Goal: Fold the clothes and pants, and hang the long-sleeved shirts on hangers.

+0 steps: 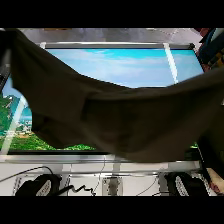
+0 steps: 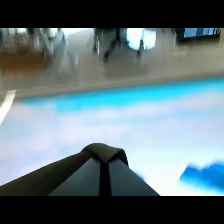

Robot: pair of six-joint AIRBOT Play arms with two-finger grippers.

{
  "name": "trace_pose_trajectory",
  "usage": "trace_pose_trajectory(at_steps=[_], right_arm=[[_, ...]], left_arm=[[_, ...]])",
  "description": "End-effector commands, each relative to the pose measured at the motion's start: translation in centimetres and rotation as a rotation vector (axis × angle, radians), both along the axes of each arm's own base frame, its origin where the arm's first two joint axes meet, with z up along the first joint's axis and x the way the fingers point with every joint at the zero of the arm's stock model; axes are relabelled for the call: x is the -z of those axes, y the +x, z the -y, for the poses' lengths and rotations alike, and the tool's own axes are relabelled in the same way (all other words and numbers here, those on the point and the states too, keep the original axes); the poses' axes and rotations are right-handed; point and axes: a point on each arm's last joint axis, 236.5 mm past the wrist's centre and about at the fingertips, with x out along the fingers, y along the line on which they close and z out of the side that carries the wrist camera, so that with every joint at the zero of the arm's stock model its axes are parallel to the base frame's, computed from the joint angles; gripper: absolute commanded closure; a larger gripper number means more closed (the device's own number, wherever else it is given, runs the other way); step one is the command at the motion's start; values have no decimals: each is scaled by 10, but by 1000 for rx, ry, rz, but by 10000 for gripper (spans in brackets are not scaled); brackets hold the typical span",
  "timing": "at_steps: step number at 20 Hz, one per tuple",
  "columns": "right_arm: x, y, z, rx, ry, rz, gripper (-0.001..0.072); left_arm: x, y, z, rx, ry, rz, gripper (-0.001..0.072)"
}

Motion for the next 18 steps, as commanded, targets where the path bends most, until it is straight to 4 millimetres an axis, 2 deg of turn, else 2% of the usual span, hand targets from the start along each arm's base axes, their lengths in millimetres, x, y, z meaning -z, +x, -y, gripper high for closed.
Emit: trace_pose_trajectory(at_steps=[1,4,5,6,8,10,11,13,15,18], right_arm=[[130,80,-13,-97,158,-421,700],[223,141,-18,-106,310,-607,699],[253,158,-16,-91,329,-645,699],[277,172,-15,-73,338,-664,700],[311,200,-12,-34,342,-649,699],[325,221,-10,-2,331,-600,699],[327,230,-9,10,315,-570,699],[329,233,-9,12,293,-560,699],[340,220,-8,-7,239,-623,700],[367,185,-3,-44,126,-796,699]], left_arm=[[130,84,-4,-29,-38,-306,690],[238,148,-12,-74,-64,-499,689],[269,167,-17,-103,-75,-531,689],[290,181,-19,-127,-101,-549,689],[312,209,-23,-186,-191,-538,689],[317,230,-32,-240,-217,-477,689],[321,234,-35,-246,-202,-462,689],[330,228,-32,-216,-151,-479,689],[352,205,-27,-143,-43,-573,689],[398,156,-42,-61,188,-770,690]])
